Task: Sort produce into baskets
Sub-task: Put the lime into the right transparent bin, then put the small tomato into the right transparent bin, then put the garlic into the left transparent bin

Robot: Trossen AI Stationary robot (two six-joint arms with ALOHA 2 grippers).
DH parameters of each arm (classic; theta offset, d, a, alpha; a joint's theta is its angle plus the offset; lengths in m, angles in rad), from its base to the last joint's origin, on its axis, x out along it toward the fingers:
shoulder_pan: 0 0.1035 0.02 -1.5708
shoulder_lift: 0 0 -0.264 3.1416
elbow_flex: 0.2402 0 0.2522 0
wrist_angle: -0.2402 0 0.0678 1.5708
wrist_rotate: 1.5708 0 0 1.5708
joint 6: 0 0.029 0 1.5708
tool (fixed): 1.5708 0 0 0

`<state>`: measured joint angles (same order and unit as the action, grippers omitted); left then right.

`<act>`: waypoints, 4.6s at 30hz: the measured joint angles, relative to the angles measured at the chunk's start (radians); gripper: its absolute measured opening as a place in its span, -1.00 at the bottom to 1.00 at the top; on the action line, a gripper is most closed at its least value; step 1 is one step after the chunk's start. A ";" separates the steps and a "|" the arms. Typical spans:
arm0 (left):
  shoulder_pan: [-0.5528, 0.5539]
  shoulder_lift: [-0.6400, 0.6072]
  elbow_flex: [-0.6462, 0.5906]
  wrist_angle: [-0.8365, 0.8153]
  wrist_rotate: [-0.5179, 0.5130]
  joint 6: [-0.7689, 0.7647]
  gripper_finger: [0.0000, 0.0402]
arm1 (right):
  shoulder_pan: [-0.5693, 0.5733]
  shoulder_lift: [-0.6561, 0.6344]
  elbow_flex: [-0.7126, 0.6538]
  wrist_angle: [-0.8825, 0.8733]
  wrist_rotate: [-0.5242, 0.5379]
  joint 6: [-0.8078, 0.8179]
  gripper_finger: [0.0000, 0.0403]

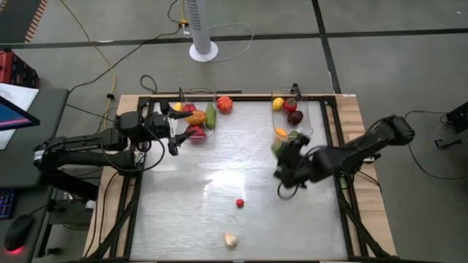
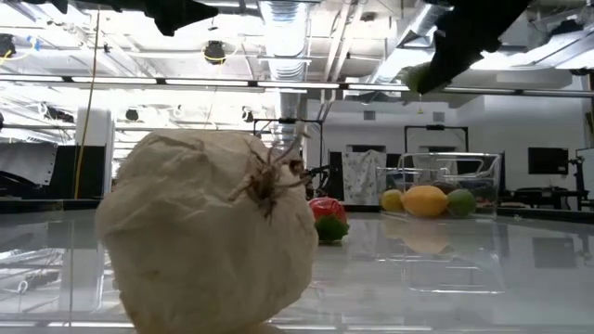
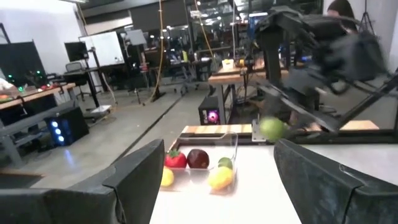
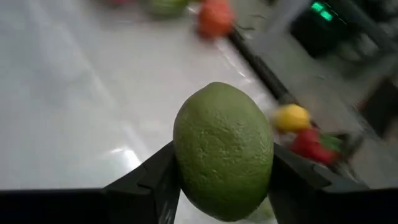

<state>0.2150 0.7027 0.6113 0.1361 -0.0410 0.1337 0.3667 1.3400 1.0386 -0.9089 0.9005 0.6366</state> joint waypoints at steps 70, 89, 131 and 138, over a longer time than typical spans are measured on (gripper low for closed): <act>-0.001 -0.010 -0.002 -0.147 0.009 -0.071 0.45 | 0.044 0.727 -0.162 1.561 -0.593 -0.342 0.14; -0.001 -0.010 -0.002 -0.147 0.008 -0.067 0.45 | -0.018 0.287 -0.170 0.944 -0.359 -0.380 -0.30; -0.002 -0.010 -0.002 -0.155 -0.001 -0.044 0.45 | -0.511 -0.145 -0.241 0.493 -0.431 -0.430 0.50; -0.009 -0.009 -0.002 -0.150 0.120 -0.019 0.45 | -0.189 -0.088 -0.240 0.761 -0.462 -0.425 0.50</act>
<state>0.2059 0.6941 0.6098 -0.0136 0.0791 0.1150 0.1774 1.2524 0.7990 -0.1482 0.4381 0.2119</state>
